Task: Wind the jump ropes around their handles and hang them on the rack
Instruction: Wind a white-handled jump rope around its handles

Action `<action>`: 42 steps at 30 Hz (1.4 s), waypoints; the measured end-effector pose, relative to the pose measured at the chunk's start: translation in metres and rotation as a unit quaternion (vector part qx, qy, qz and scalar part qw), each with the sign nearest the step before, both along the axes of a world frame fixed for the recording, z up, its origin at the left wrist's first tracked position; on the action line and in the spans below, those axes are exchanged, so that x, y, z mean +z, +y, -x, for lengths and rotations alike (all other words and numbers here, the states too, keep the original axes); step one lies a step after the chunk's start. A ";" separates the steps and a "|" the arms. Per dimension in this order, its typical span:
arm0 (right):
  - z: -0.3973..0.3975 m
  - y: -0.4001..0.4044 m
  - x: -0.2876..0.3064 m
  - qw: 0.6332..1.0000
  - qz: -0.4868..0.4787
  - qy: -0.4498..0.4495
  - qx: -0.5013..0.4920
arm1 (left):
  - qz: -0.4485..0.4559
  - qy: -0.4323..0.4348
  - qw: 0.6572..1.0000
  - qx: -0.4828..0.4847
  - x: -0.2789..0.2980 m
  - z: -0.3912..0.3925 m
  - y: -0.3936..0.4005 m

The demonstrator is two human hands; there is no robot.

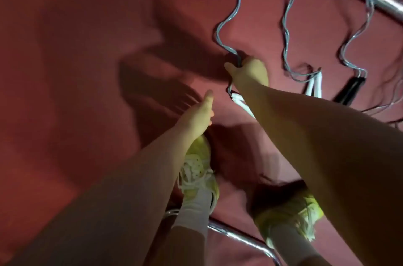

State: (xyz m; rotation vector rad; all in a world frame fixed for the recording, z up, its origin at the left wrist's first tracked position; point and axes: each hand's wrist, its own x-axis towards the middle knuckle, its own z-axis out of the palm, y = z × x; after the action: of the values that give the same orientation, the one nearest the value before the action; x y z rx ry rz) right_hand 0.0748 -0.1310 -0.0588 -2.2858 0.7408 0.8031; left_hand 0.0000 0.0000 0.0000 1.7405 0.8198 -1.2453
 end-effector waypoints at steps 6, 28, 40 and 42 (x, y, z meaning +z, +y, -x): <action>-0.002 -0.006 0.002 0.999 -0.032 -0.022 0.036 | 0.002 -0.017 0.997 0.069 -0.014 -0.005 0.001; 0.060 -0.080 0.350 0.841 -0.430 -0.208 -0.253 | 0.308 -0.235 0.922 -0.019 0.253 0.011 -0.071; 0.170 -0.096 0.484 0.791 -0.466 -0.202 -0.340 | 0.328 -0.287 0.900 -0.017 0.417 0.128 -0.082; 0.162 -0.096 0.467 0.805 -0.448 -0.180 -0.346 | 0.311 -0.281 0.908 -0.008 0.412 0.115 -0.077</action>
State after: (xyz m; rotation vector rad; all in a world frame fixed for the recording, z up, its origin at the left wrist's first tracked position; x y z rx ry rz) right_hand -0.0870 -0.2270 0.4083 -1.1168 0.7185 0.2365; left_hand -0.1148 -0.0769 0.4122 1.4419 0.0463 -0.8070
